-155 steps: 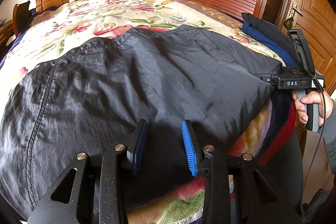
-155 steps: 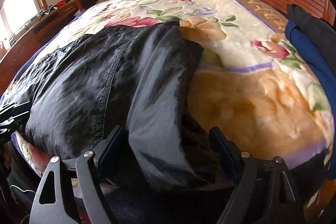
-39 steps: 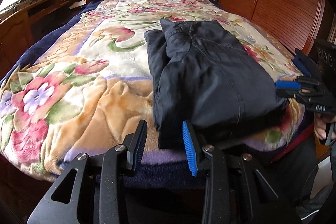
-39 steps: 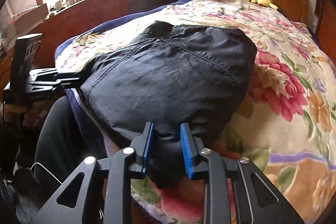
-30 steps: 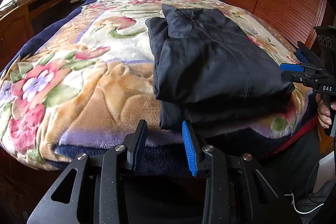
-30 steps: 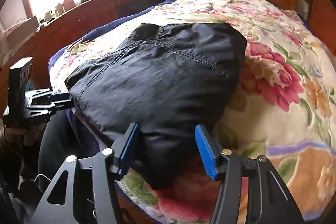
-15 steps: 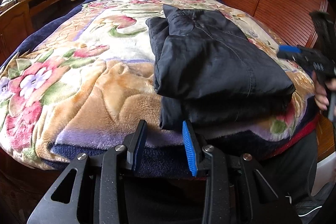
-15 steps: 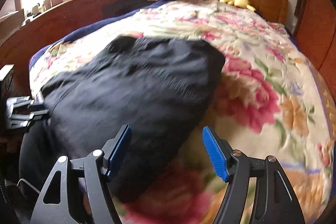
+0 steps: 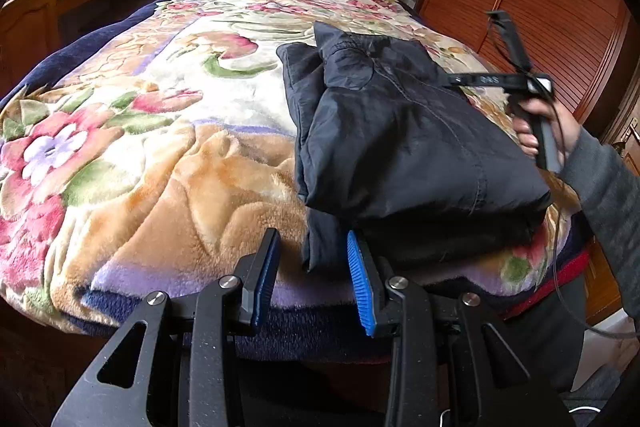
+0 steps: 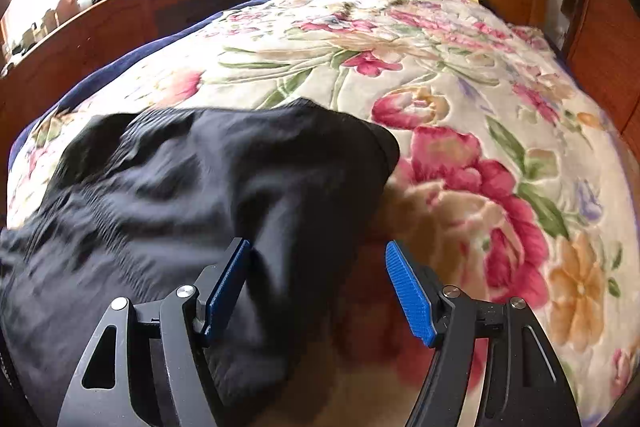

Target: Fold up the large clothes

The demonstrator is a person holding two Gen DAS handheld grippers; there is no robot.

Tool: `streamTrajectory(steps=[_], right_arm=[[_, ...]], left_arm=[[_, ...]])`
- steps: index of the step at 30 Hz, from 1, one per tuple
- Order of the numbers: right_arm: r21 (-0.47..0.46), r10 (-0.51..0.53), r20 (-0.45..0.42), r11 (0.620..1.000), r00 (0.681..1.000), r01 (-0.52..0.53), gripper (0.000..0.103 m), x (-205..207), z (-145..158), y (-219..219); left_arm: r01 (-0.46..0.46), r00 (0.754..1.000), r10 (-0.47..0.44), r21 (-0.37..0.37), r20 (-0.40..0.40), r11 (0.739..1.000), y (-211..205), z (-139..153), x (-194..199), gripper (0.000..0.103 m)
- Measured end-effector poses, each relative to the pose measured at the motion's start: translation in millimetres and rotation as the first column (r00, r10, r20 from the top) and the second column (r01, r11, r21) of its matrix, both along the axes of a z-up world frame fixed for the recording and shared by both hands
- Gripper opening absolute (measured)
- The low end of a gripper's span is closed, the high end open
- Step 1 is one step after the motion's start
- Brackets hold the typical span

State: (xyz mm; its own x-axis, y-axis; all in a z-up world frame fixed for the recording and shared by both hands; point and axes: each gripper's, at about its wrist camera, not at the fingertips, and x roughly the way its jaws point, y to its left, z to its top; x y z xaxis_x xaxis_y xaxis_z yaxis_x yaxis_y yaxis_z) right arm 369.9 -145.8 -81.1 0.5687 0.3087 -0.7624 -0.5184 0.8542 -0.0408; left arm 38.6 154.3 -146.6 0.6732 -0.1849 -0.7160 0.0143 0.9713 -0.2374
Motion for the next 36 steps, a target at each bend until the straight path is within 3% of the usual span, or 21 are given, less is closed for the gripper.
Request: streamTrajectory(steps=[5,9,19,22,28,29,31,36], right_arm=[[0.028,-0.005,-0.071,1.0,0.997,0.007,0.073,34,-16,9],[0.027,-0.009,-0.153,1.0,0.988,0.013,0.083,57,-36,19],[0.115,-0.005,-0.232,0.993,0.973,0.033,0.083,69,-55,18],[0.122,0.01,-0.235,0.992,0.972,0.019,0.075,66,-55,20],[0.109,0.013,-0.221,0.994,0.975,0.012,0.069,61,-49,21],[0.111,0.014,-0.217,0.994,0.976,0.011,0.068,60,-48,21],[0.112,0.012,-0.204,0.994,0.979,0.011,0.06,56,-45,21],[0.111,-0.001,-0.154,0.994,0.988,0.019,0.041,47,-30,18]], left_arm=[[0.002,1.0,-0.002,-0.006,-0.003,1.0,0,-3,3,0.036],[0.005,1.0,-0.005,-0.012,-0.001,1.0,0,-3,3,0.036],[0.004,1.0,-0.004,-0.024,0.0,1.0,0,-6,2,0.036],[0.001,1.0,-0.001,-0.036,-0.001,0.999,1,-6,2,0.036],[0.011,1.0,-0.01,-0.05,0.014,0.999,0,-6,-2,0.034],[0.019,1.0,-0.018,-0.056,0.017,0.998,-1,-7,-3,0.023],[0.015,1.0,-0.014,-0.06,0.022,0.998,-1,-8,-2,0.015],[0.028,0.999,-0.024,-0.112,0.038,0.993,7,-7,3,0.009]])
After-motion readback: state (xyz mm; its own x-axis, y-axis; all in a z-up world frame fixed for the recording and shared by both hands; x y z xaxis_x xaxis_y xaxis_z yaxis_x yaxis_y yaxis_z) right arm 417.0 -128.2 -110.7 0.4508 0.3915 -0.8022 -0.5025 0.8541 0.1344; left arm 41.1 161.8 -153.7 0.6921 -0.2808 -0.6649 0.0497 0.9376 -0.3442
